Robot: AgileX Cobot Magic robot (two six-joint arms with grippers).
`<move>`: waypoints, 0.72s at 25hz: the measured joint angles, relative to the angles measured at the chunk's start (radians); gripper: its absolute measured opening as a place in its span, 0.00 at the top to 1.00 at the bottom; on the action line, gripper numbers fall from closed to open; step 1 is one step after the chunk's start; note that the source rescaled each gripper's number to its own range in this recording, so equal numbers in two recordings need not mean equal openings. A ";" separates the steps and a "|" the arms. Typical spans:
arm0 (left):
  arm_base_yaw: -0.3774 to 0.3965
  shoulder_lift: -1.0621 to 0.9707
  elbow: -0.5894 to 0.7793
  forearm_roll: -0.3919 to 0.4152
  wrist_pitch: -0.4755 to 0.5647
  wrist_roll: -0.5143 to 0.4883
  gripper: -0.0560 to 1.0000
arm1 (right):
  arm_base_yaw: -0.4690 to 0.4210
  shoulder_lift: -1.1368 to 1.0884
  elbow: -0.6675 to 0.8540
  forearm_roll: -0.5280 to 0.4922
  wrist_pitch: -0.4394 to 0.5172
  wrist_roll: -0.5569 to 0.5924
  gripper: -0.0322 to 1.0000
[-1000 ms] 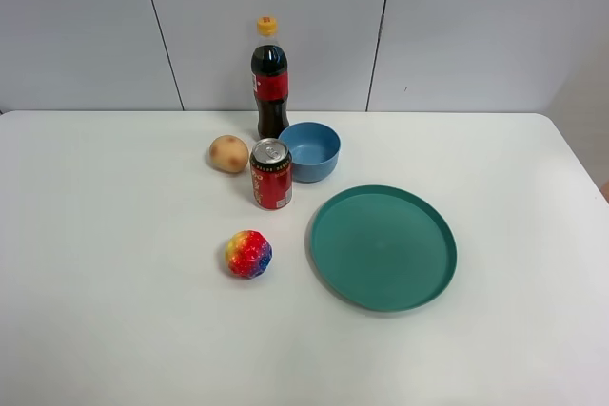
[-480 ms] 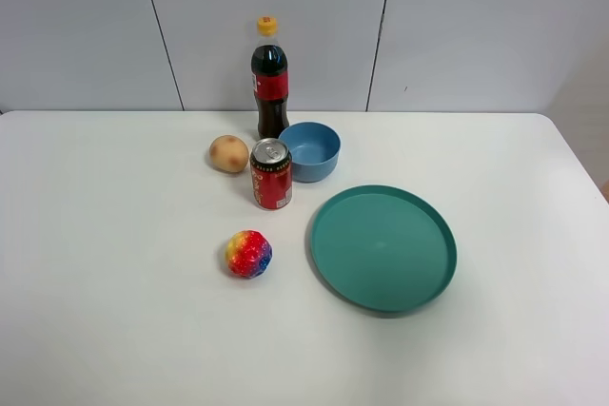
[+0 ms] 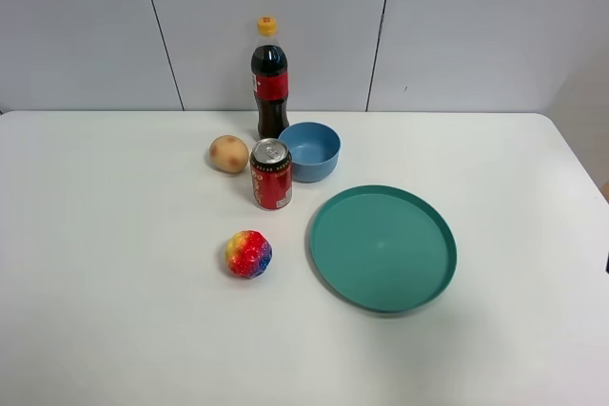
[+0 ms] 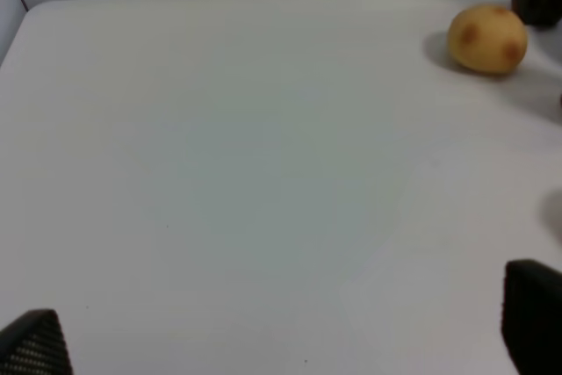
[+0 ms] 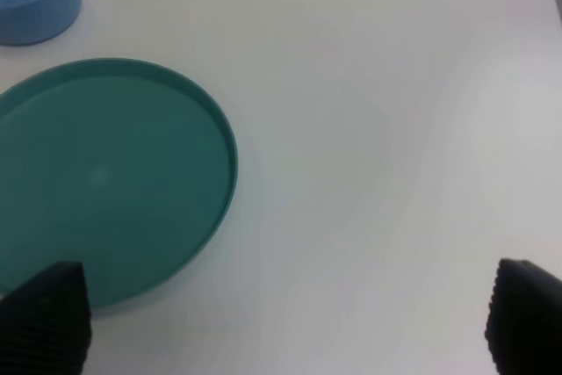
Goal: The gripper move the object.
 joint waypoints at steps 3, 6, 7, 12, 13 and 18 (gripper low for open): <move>0.000 0.000 0.000 0.000 0.000 0.000 0.00 | 0.000 -0.021 0.039 0.000 0.024 0.007 0.00; 0.000 0.000 0.000 0.000 0.000 0.000 0.00 | 0.000 -0.050 0.059 -0.001 0.051 0.008 0.00; 0.000 0.000 0.000 0.000 0.000 0.000 0.00 | 0.000 -0.061 0.059 -0.001 0.051 0.008 0.00; 0.000 0.000 0.000 0.000 0.000 0.000 0.00 | 0.000 -0.113 0.059 -0.002 0.052 0.008 0.00; 0.000 0.000 0.000 0.000 0.000 0.000 0.00 | 0.000 -0.125 0.059 -0.005 0.052 0.008 0.00; 0.000 0.000 0.000 0.000 0.000 0.000 0.00 | 0.000 -0.185 0.059 -0.011 0.052 0.014 0.00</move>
